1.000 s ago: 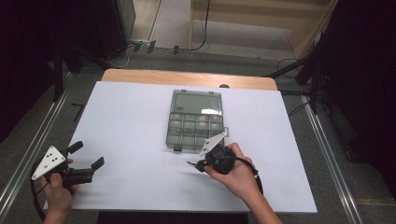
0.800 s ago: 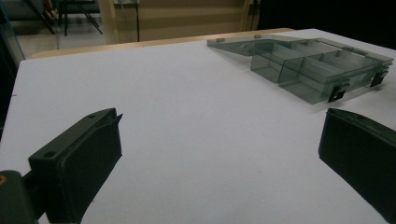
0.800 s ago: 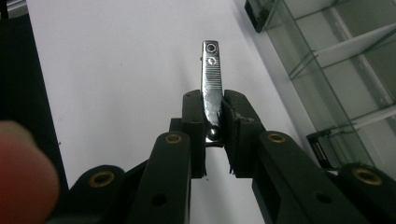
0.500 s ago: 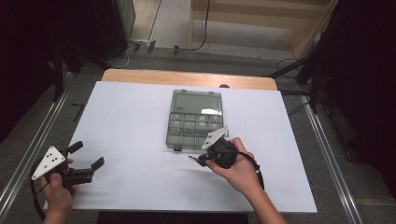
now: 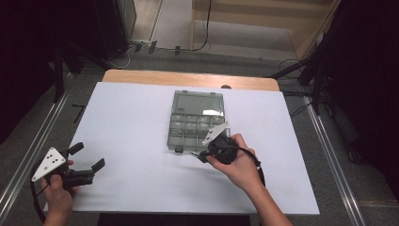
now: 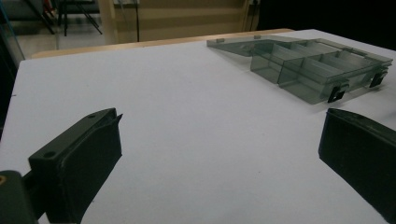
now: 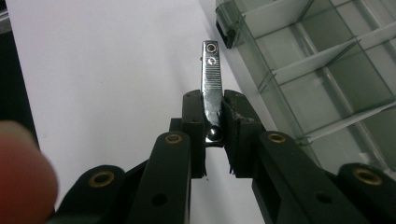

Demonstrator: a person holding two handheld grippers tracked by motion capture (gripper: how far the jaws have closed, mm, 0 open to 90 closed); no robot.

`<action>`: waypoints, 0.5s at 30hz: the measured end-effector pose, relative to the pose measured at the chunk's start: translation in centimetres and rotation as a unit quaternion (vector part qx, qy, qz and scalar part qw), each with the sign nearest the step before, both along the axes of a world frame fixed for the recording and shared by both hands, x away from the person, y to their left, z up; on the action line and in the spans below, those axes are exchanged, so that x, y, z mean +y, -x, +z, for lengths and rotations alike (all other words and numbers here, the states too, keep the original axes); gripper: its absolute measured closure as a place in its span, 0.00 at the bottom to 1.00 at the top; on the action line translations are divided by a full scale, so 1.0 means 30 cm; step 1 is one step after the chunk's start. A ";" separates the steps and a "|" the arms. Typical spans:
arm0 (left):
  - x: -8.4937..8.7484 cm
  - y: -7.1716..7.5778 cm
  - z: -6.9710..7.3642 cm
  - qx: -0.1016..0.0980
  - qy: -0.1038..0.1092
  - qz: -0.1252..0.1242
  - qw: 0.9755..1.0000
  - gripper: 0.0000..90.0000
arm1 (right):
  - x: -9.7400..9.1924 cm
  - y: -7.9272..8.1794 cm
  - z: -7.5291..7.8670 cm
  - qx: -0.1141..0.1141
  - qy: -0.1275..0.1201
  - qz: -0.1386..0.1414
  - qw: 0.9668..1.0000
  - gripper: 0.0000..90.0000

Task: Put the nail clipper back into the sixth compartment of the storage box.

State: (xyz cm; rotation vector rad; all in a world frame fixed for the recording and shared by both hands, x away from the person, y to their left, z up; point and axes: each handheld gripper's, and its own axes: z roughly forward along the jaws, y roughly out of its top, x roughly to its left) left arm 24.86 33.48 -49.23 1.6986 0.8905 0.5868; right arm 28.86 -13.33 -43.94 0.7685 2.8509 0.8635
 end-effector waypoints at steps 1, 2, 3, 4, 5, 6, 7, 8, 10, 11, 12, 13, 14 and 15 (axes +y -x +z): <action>0.000 0.000 0.000 0.000 0.000 0.000 1.000 0.00 | 0.001 -0.001 0.002 0.001 -0.001 -0.002 1.000 0.90; 0.000 0.000 0.000 0.000 0.000 0.000 1.000 0.00 | 0.001 -0.007 0.003 -0.001 -0.002 0.000 1.000 0.90; 0.000 0.000 0.000 0.000 0.000 0.000 1.000 0.00 | 0.002 -0.010 0.005 -0.001 -0.002 -0.003 1.000 0.90; 0.000 0.000 0.000 0.000 0.001 0.000 1.000 0.00 | 0.003 -0.012 0.006 0.001 -0.002 -0.005 1.000 0.90; 0.000 0.000 0.000 0.000 0.000 0.000 1.000 0.00 | 0.004 -0.016 0.006 0.001 -0.003 -0.004 1.000 0.90; 0.000 0.000 0.000 0.000 0.001 0.000 1.000 0.00 | 0.004 -0.019 0.006 0.000 -0.001 -0.006 1.000 0.90; 0.000 0.000 0.000 0.000 0.001 0.000 1.000 0.00 | 0.005 -0.022 0.006 0.002 -0.002 -0.007 1.000 0.90; 0.000 0.000 0.000 0.000 0.001 0.000 1.000 0.00 | 0.005 -0.026 0.006 0.003 -0.004 -0.006 1.000 0.90; 0.000 0.000 0.000 0.000 0.000 0.000 1.000 0.00 | 0.006 -0.033 0.007 0.004 -0.003 -0.010 1.000 0.90; 0.000 0.000 0.000 0.000 0.001 0.000 1.000 0.00 | 0.006 -0.036 0.008 0.004 -0.003 -0.010 1.000 0.90; 0.000 0.000 0.000 0.000 0.001 0.000 1.000 0.00 | 0.007 -0.038 0.009 0.006 -0.003 -0.014 1.000 0.90; 0.001 0.000 0.000 0.000 0.001 0.000 1.000 0.00 | 0.007 -0.044 0.009 0.005 -0.005 -0.010 1.000 0.90; 0.001 0.000 0.000 0.000 0.001 0.000 1.000 0.00 | 0.008 -0.046 0.011 0.007 -0.005 -0.015 1.000 0.90; 0.001 0.000 0.000 0.000 0.001 0.000 1.000 0.00 | 0.009 -0.050 0.012 0.006 -0.004 -0.015 1.000 0.90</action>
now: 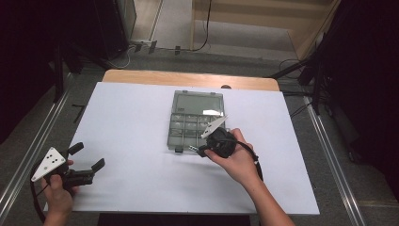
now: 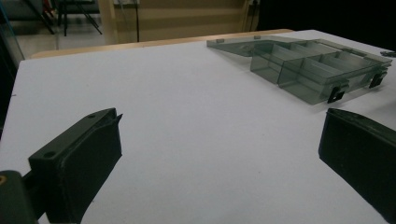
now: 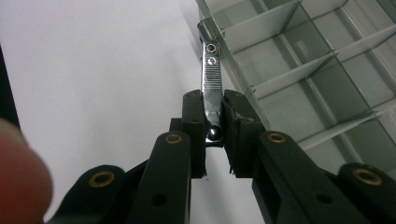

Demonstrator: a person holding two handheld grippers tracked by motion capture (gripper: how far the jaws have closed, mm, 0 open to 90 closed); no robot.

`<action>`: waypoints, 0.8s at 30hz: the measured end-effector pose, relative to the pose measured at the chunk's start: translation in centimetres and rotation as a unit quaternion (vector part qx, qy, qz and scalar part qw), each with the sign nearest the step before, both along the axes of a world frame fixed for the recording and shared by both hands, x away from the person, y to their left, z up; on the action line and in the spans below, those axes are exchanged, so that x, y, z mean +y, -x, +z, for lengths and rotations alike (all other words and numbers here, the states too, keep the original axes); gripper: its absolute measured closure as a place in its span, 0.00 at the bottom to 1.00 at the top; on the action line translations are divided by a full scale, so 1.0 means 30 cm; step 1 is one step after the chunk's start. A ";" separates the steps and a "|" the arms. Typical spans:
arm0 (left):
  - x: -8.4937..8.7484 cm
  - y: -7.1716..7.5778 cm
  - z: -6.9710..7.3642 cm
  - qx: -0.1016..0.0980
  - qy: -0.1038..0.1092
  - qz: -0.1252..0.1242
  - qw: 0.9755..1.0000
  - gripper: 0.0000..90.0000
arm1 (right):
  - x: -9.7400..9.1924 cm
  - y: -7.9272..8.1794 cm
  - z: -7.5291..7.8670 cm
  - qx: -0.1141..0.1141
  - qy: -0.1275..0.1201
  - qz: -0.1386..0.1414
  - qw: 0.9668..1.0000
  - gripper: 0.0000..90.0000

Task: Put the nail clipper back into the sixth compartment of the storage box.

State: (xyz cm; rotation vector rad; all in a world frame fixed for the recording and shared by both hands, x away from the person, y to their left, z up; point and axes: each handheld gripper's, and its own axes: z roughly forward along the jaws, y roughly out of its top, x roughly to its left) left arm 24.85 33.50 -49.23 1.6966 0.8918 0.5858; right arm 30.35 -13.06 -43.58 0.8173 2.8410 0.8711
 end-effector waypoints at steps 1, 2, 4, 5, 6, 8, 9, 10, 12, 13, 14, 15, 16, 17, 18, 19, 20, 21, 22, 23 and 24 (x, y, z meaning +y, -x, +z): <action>0.000 0.000 0.000 0.000 0.000 0.000 1.000 0.00 | 0.001 -0.004 0.001 -0.001 -0.001 -0.002 1.000 0.90; 0.000 0.000 0.000 0.000 -0.001 0.000 1.000 0.00 | 0.001 -0.008 0.002 0.000 0.000 -0.003 1.000 0.90; 0.000 0.000 0.000 0.000 -0.001 0.000 1.000 0.00 | 0.004 -0.015 0.003 0.002 0.000 -0.005 1.000 0.90; 0.001 0.000 0.000 0.000 -0.001 0.000 1.000 0.00 | 0.006 -0.018 0.003 0.003 -0.002 -0.006 1.000 0.90; 0.001 0.000 0.000 0.000 0.000 0.000 1.000 0.00 | 0.008 -0.023 0.003 0.003 0.001 -0.007 1.000 0.90; 0.001 0.000 0.000 -0.001 0.001 0.000 1.000 0.00 | 0.012 -0.031 0.003 0.003 0.000 -0.010 1.000 0.90; 0.001 0.000 0.000 0.000 0.001 0.000 1.000 0.00 | 0.013 -0.035 0.003 0.002 0.000 -0.010 1.000 0.90; 0.002 -0.001 0.000 0.000 0.000 -0.001 1.000 0.00 | 0.015 -0.038 0.003 0.005 0.000 -0.013 1.000 0.90; 0.002 0.000 0.000 0.000 0.000 -0.001 1.000 0.00 | 0.019 -0.045 0.002 0.006 0.000 -0.015 1.000 0.90; 0.002 0.000 0.000 -0.001 0.001 -0.001 1.000 0.00 | 0.020 -0.050 0.001 0.005 -0.001 -0.015 1.000 0.90; 0.002 0.000 0.000 0.000 0.000 -0.001 1.000 0.00 | 0.022 -0.053 0.002 0.006 0.000 -0.016 1.000 0.90; 0.002 0.000 0.000 0.000 0.000 -0.001 1.000 0.00 | 0.025 -0.056 0.001 0.005 0.000 -0.018 1.000 0.90; 0.002 0.000 0.000 0.000 0.000 -0.001 1.000 0.00 | 0.027 -0.059 0.002 0.006 0.000 -0.020 1.000 0.90; 0.002 0.000 0.000 0.000 0.001 -0.001 1.000 0.00 | 0.029 -0.063 0.002 0.005 0.000 -0.020 1.000 0.90; 0.002 0.000 0.000 0.000 0.000 -0.001 1.000 0.00 | 0.031 -0.065 0.003 0.006 0.001 -0.023 1.000 0.90; 0.002 0.000 0.000 0.000 0.001 -0.001 1.000 0.00 | 0.033 -0.069 0.002 0.005 0.000 -0.023 1.000 0.90; 0.002 0.000 0.000 0.000 0.001 -0.001 1.000 0.00 | 0.034 -0.072 0.002 0.007 -0.001 -0.024 1.000 0.90; 0.002 0.000 0.000 0.000 0.001 -0.001 1.000 0.00 | 0.035 -0.075 0.002 0.006 -0.001 -0.025 1.000 0.90; 0.002 0.000 0.000 0.000 0.001 -0.001 1.000 0.00 | 0.037 -0.078 0.002 0.008 0.000 -0.027 1.000 0.90; 0.002 0.000 0.000 0.000 0.001 -0.002 1.000 0.00 | 0.038 -0.082 0.001 0.007 -0.001 -0.028 1.000 0.90; 0.002 0.000 0.000 0.000 0.001 -0.002 1.000 0.00 | 0.038 -0.086 0.001 0.007 -0.002 -0.027 1.000 0.90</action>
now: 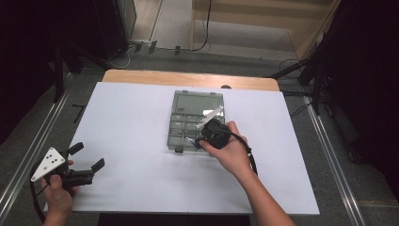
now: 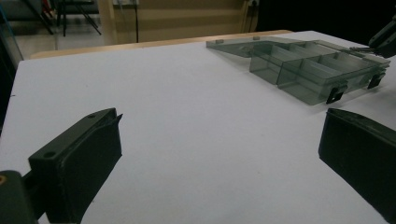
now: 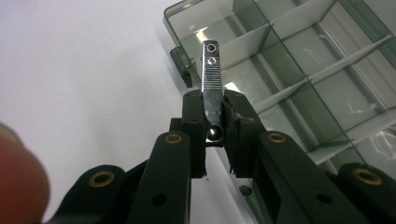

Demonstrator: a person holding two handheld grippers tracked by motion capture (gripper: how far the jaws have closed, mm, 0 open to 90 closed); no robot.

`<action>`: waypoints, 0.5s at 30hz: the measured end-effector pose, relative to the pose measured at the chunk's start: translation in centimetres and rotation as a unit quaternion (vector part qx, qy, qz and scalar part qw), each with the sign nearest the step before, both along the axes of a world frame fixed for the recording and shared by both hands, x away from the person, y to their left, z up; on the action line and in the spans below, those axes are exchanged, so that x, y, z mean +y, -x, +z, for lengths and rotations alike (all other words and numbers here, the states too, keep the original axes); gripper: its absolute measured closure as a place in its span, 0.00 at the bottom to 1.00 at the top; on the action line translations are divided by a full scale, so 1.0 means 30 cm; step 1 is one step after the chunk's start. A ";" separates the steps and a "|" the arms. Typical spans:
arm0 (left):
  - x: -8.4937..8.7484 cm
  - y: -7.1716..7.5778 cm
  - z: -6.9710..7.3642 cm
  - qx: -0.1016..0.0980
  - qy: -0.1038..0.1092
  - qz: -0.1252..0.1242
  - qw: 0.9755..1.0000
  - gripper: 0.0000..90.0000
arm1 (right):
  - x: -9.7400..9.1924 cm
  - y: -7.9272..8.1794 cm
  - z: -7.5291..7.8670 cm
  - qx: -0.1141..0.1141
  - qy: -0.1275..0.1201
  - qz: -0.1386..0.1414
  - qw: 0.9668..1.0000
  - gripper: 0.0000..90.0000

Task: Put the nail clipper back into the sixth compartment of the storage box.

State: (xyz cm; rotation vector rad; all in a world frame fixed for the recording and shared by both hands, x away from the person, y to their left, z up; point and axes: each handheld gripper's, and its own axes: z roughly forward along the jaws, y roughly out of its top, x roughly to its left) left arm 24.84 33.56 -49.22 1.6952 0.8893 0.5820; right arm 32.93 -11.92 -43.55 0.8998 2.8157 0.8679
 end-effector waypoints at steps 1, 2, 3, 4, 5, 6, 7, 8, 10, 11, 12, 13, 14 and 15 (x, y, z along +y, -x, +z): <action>0.000 0.000 0.000 0.000 0.000 0.000 1.000 0.00 | 0.002 -0.002 0.000 0.003 0.000 -0.004 1.000 0.90; 0.000 0.000 0.000 0.000 0.000 0.000 1.000 0.00 | 0.003 -0.006 -0.001 0.002 0.000 -0.003 1.000 0.90; 0.000 0.000 0.000 0.000 0.001 0.000 1.000 0.00 | 0.004 -0.008 -0.001 0.003 0.000 -0.005 1.000 0.90; 0.000 0.000 0.000 0.000 0.001 0.000 1.000 0.00 | 0.006 -0.012 -0.002 0.003 -0.001 -0.005 1.000 0.90; 0.001 0.000 0.000 0.000 0.001 0.000 1.000 0.00 | 0.008 -0.015 -0.003 0.003 -0.001 -0.005 1.000 0.90; 0.001 0.000 0.000 0.000 0.003 0.000 1.000 0.00 | 0.010 -0.017 -0.004 0.004 0.001 -0.008 1.000 0.90; 0.001 0.000 0.000 0.000 0.004 0.001 1.000 0.00 | 0.012 -0.021 -0.006 0.004 0.000 -0.007 1.000 0.90; 0.001 0.000 0.000 0.000 0.004 0.001 1.000 0.00 | 0.014 -0.023 -0.008 0.005 0.002 -0.010 1.000 0.90; 0.002 0.000 0.000 0.000 0.005 0.000 1.000 0.00 | 0.017 -0.030 -0.014 0.007 0.003 -0.013 1.000 0.90; 0.002 0.000 0.000 0.000 0.006 0.000 1.000 0.00 | 0.018 -0.034 -0.017 0.009 0.003 -0.014 1.000 0.90; 0.002 0.000 0.000 0.000 0.007 0.000 1.000 0.00 | 0.020 -0.037 -0.020 0.011 0.004 -0.016 1.000 0.90; 0.002 0.000 0.001 0.001 0.007 0.000 1.000 0.00 | 0.022 -0.041 -0.023 0.011 0.005 -0.017 1.000 0.90; 0.003 0.000 0.001 0.001 0.007 -0.001 1.000 0.00 | 0.025 -0.045 -0.025 0.014 0.006 -0.019 1.000 0.90; 0.003 0.000 0.001 0.001 0.007 -0.001 1.000 0.00 | 0.026 -0.047 -0.028 0.012 0.006 -0.021 1.000 0.90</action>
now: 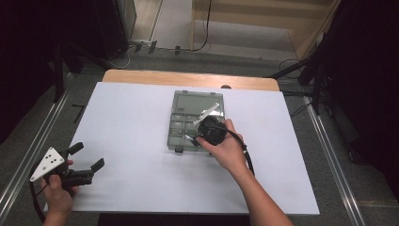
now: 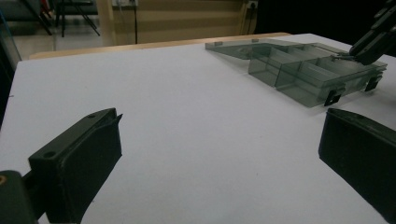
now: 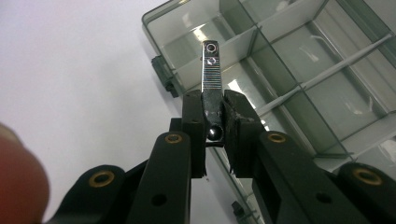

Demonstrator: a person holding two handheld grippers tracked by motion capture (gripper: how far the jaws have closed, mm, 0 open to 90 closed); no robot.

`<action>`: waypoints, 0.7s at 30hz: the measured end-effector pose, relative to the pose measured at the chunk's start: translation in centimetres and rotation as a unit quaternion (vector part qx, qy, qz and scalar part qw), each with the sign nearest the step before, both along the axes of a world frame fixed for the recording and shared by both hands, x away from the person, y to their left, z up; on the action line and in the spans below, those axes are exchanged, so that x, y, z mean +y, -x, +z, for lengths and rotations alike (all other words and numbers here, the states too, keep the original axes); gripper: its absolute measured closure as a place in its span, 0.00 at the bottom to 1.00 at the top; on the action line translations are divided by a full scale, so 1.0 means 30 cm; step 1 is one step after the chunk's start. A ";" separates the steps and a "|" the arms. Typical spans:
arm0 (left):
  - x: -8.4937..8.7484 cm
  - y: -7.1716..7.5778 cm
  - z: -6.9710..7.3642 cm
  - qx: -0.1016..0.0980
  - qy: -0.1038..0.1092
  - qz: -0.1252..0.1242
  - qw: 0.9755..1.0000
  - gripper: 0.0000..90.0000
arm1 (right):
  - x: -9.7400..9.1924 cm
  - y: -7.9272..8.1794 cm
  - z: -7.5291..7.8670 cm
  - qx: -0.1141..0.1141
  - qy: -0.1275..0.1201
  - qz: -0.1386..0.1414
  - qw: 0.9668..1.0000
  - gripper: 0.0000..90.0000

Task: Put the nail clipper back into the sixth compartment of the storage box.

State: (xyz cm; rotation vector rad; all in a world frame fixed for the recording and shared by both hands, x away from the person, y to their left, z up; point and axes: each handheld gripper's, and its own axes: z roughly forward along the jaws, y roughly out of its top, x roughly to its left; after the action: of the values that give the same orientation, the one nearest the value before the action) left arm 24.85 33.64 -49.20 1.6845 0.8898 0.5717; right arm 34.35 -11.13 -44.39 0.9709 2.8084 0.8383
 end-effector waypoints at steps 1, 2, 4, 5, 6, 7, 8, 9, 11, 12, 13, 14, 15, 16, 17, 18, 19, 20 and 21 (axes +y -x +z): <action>0.000 0.000 0.000 0.000 0.000 0.000 1.000 0.00 | 0.002 -0.004 -0.003 0.002 0.000 -0.002 1.000 0.90; 0.000 0.000 0.000 0.000 0.000 0.000 1.000 0.00 | 0.003 -0.008 -0.006 0.003 0.001 -0.005 1.000 0.90; 0.001 0.000 0.000 0.000 0.001 0.000 1.000 0.00 | 0.006 -0.018 -0.011 0.005 -0.001 -0.010 1.000 0.90; 0.001 0.000 0.000 -0.001 0.002 0.000 1.000 0.00 | 0.008 -0.021 -0.013 0.008 0.000 -0.014 1.000 0.90; 0.002 0.000 0.000 -0.001 0.002 -0.001 1.000 0.00 | 0.010 -0.026 -0.016 0.008 -0.001 -0.015 1.000 0.90; 0.002 0.000 0.000 -0.001 0.002 -0.001 1.000 0.00 | 0.012 -0.029 -0.018 0.011 -0.001 -0.019 1.000 0.90; 0.002 0.000 0.000 -0.001 0.001 -0.001 1.000 0.00 | 0.014 -0.033 -0.021 0.011 -0.002 -0.021 1.000 0.90; 0.001 0.000 0.000 -0.001 0.001 -0.001 1.000 0.00 | 0.015 -0.035 -0.022 0.015 -0.002 -0.024 1.000 0.90; 0.001 0.000 0.000 0.000 0.001 0.000 1.000 0.00 | 0.017 -0.041 -0.027 0.015 -0.004 -0.028 0.999 0.90; 0.001 0.000 0.000 0.000 0.001 0.000 1.000 0.00 | 0.017 -0.044 -0.030 0.015 -0.004 -0.029 0.999 0.90; 0.001 0.000 0.000 0.000 0.001 0.000 1.000 0.00 | 0.016 -0.045 -0.031 0.015 -0.006 -0.032 0.999 0.90; 0.000 0.000 0.000 0.000 0.001 0.000 1.000 0.00 | 0.015 -0.047 -0.033 0.017 -0.011 -0.035 0.999 0.90; 0.000 0.000 0.000 0.000 0.001 0.000 1.000 0.00 | 0.011 -0.050 -0.035 0.018 -0.019 -0.035 0.999 0.90; 0.000 0.000 0.000 0.000 0.001 -0.001 1.000 0.00 | 0.008 -0.053 -0.036 0.020 -0.025 -0.038 0.999 0.90; 0.000 0.000 0.000 0.000 0.001 -0.001 1.000 0.00 | 0.005 -0.055 -0.036 0.020 -0.029 -0.038 0.999 0.90; 0.000 0.000 0.000 0.000 0.001 -0.001 1.000 0.00 | 0.003 -0.056 -0.038 0.020 -0.033 -0.042 0.998 0.90; 0.000 0.000 -0.001 -0.001 0.001 0.000 1.000 0.00 | 0.000 -0.059 -0.039 0.021 -0.036 -0.041 0.998 0.90; 0.000 0.000 0.000 0.000 0.001 -0.001 1.000 0.00 | -0.003 -0.060 -0.041 0.018 -0.040 -0.043 0.998 0.89; 0.000 0.000 0.000 0.000 0.001 0.000 1.000 0.00 | -0.004 -0.058 -0.040 0.018 -0.047 -0.044 0.998 0.82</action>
State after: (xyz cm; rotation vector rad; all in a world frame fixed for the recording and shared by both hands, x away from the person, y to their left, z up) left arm 24.86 33.63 -49.21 1.6831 0.8887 0.5711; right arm 36.10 -11.26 -45.58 1.1250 2.7546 0.9597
